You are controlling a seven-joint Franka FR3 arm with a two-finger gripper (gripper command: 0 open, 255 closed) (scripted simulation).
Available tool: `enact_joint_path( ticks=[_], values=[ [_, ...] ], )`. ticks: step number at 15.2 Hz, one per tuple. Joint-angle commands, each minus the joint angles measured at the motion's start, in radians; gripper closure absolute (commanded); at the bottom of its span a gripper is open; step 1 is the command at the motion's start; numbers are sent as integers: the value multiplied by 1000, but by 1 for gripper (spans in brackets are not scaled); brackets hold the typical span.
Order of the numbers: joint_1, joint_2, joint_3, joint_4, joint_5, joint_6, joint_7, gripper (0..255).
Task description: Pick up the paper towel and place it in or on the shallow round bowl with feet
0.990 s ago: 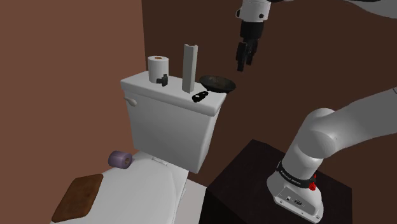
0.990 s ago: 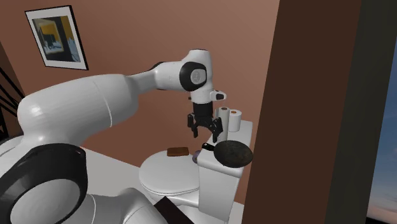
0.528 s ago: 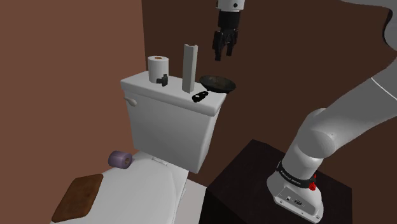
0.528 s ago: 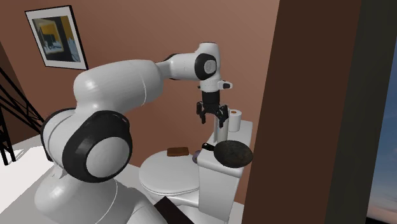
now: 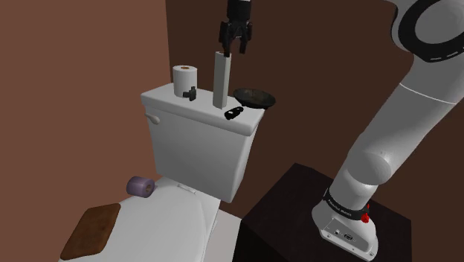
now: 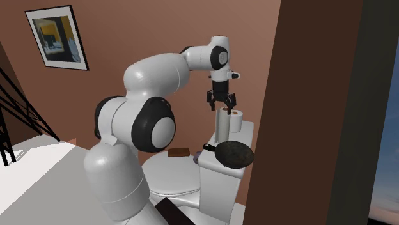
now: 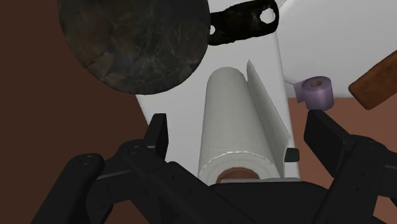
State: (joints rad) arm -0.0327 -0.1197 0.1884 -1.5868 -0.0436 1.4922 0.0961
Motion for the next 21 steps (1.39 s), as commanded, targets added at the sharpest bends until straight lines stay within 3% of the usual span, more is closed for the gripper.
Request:
enact_joint_path(
  ticks=[1,2,10,17,18,21],
  values=[
    [4,80,10,108,-9,-22,22,0],
    [6,104,12,142,-12,-30,28,0],
    [2,66,6,-9,-4,84,24,0],
    [2,66,6,-8,-4,84,24,0],
    [2,66,6,-8,-4,84,24,255],
    [2,67,6,-8,-4,84,24,255]
  ],
)
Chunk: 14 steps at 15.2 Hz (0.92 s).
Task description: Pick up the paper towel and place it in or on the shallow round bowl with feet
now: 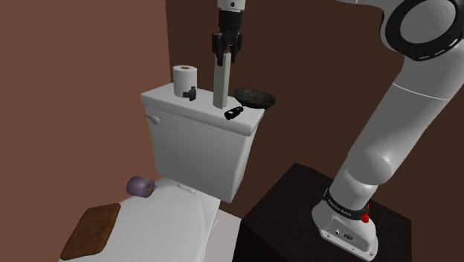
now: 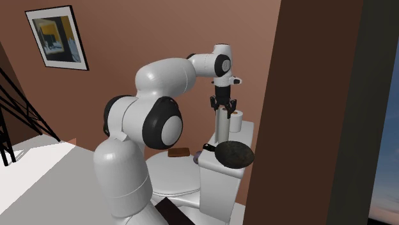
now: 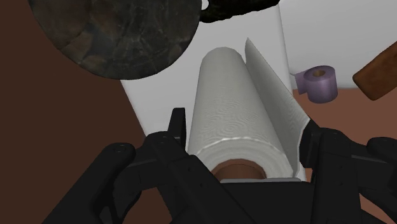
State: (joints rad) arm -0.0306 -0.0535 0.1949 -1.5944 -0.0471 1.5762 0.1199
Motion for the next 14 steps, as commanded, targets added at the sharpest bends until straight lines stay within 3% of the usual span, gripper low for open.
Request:
enact_joint_path(
  ticks=[1,6,14],
  values=[
    [0,1,-1,-1,-1,0,0,255],
    [0,0,0,-1,-1,0,0,255],
    [3,45,4,165,-10,-122,1,255]
  ],
)
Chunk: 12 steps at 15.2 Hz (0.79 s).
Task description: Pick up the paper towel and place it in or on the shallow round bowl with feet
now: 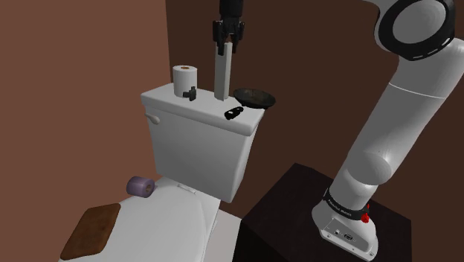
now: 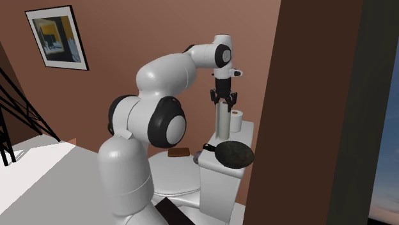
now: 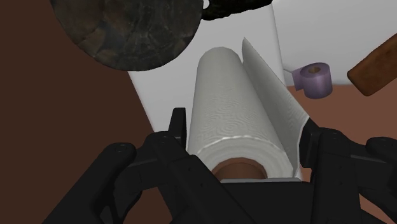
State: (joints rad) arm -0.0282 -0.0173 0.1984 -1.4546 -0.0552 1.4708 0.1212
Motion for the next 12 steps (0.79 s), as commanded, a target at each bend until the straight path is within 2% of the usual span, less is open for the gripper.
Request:
enact_joint_path(
  ticks=[1,12],
  values=[
    [1,16,1,48,-4,-32,0,255],
    [18,135,13,364,-34,-233,5,255]
  ],
)
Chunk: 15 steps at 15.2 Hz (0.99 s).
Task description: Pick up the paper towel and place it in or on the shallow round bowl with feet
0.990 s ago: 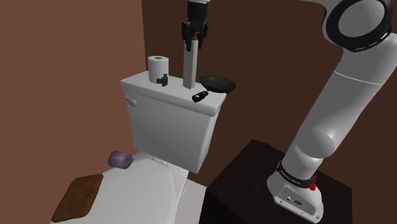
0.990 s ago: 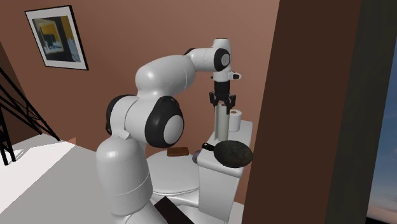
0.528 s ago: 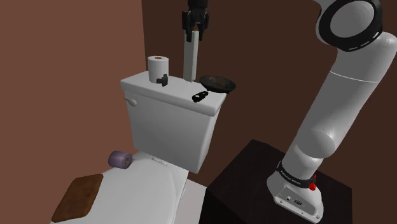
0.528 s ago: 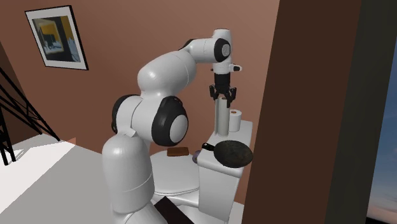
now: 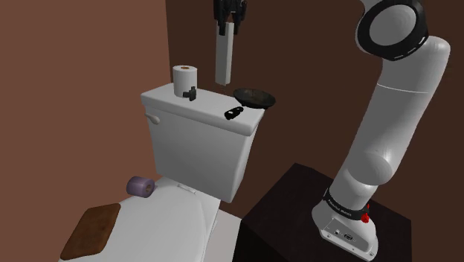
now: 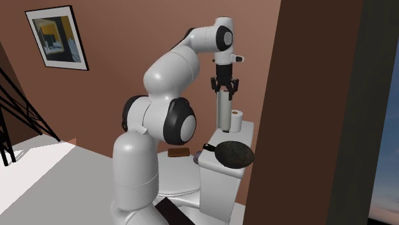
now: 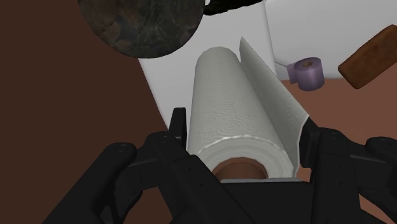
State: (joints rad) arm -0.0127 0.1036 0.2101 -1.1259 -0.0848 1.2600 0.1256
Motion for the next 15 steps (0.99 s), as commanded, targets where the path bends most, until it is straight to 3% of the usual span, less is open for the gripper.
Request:
enact_joint_path(
  ticks=[1,3,9,15],
  values=[
    [6,30,3,73,-9,-45,2,255],
    [14,67,6,157,-20,-93,3,255],
    [-58,-28,-41,151,8,-173,-108,255],
    [-125,-60,-97,244,17,-290,-233,255]
  ],
)
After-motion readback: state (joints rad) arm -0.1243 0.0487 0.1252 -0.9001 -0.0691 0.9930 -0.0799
